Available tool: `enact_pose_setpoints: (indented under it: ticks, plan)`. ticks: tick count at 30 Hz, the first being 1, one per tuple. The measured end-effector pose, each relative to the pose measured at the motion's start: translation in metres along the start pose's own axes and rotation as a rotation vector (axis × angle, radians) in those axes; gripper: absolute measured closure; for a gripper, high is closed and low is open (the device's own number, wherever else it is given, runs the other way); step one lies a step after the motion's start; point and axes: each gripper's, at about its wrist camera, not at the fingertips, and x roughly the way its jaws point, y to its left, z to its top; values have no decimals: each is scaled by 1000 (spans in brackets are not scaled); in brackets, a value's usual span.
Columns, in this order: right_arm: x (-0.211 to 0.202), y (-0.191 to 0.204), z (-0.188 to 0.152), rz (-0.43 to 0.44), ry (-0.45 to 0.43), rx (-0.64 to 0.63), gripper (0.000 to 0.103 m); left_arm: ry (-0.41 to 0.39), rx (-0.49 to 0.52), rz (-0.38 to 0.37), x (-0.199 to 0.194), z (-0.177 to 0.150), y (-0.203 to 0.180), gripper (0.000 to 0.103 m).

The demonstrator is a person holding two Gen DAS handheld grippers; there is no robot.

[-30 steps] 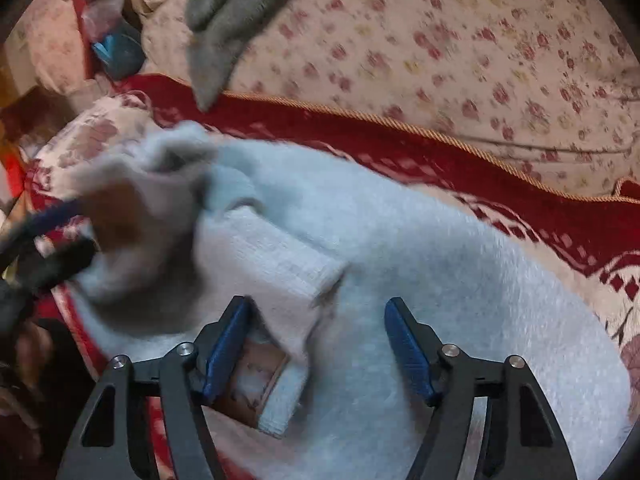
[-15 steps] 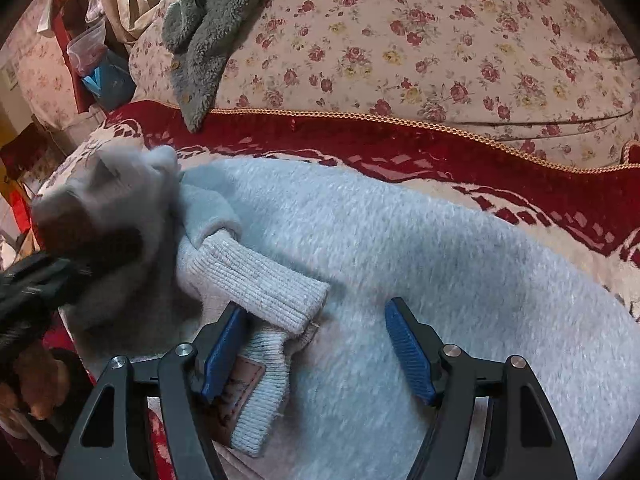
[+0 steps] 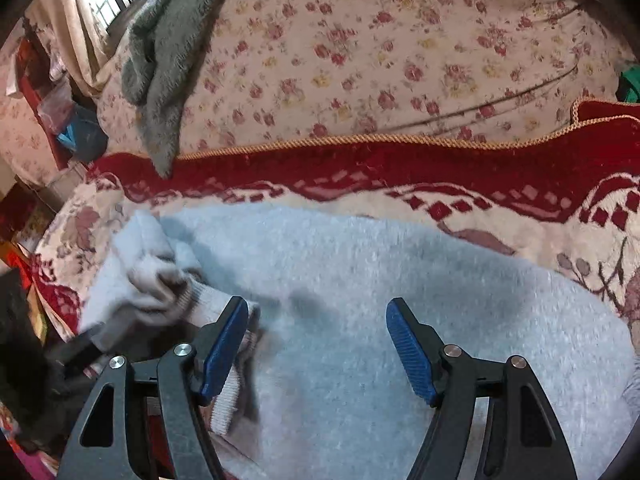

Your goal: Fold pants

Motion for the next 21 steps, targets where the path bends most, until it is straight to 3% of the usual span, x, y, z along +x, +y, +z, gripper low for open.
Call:
enact_pose_setpoints:
  ticks: [4,10,11,14,18,21]
  plan:
    - [-5,27,8,66,-23,-62,25,-3,75,11,-16,-10,-10,27]
    - [18,78,19,62,7,-239,21,0,21,2,-22,-18,4,27]
    - [26,83,19,29,13,-274,21,2,8,-3,-23,-18,7,27]
    - [52,81,16,-192,30,-362,20,4,6,1,-27,-19,9,27]
    - [33,63,16,-75,36,-236,19,-4,11,25,-33,-20,17,27]
    - [26,68,8,3,42,-261,18,-9,-6,35,-35,-19,24,26]
